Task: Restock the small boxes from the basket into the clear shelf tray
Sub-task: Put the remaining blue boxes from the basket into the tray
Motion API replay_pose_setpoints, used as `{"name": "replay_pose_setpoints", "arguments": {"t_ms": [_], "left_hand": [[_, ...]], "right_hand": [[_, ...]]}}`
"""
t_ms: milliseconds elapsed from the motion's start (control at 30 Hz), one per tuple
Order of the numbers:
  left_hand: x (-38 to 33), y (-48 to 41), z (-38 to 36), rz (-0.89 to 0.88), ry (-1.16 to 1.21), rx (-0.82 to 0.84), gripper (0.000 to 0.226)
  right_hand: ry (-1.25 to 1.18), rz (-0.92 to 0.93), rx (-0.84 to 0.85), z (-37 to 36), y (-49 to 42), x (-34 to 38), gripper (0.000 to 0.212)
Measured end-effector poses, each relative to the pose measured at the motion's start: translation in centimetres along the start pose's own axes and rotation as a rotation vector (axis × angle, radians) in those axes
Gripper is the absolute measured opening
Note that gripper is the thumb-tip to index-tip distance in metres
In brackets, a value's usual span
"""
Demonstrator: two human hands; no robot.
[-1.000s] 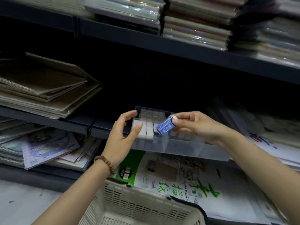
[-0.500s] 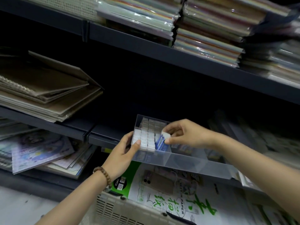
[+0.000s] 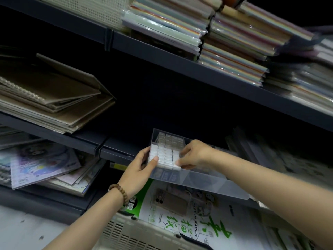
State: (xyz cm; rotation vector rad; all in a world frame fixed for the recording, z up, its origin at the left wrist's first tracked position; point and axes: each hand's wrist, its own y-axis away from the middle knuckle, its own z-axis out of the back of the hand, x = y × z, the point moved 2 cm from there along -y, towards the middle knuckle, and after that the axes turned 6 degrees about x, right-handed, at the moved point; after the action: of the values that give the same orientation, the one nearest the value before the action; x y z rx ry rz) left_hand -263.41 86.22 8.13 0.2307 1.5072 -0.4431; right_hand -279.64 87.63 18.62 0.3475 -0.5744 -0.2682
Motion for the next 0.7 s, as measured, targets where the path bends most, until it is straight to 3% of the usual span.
{"name": "replay_pose_setpoints", "arguments": {"t_ms": [133,333,533,700], "left_hand": [[-0.2,0.5,0.0,0.006,0.013,0.051,0.063],[0.1,0.3,0.8,0.006,0.012,0.095,0.060],[0.1,0.5,1.1,-0.012,0.000,0.116,0.073],[0.1,0.3,1.0,-0.009,0.032,0.091,0.060]], "right_hand": [[0.173,-0.108,0.077,0.0,-0.5,1.3,0.049],[-0.267,-0.233,0.308,-1.0,-1.3,2.5,0.074],[-0.214,-0.326,0.255,-2.0,-2.2,2.7,0.078],[-0.196,-0.304,0.277,-1.6,-2.1,2.5,0.072]]}}
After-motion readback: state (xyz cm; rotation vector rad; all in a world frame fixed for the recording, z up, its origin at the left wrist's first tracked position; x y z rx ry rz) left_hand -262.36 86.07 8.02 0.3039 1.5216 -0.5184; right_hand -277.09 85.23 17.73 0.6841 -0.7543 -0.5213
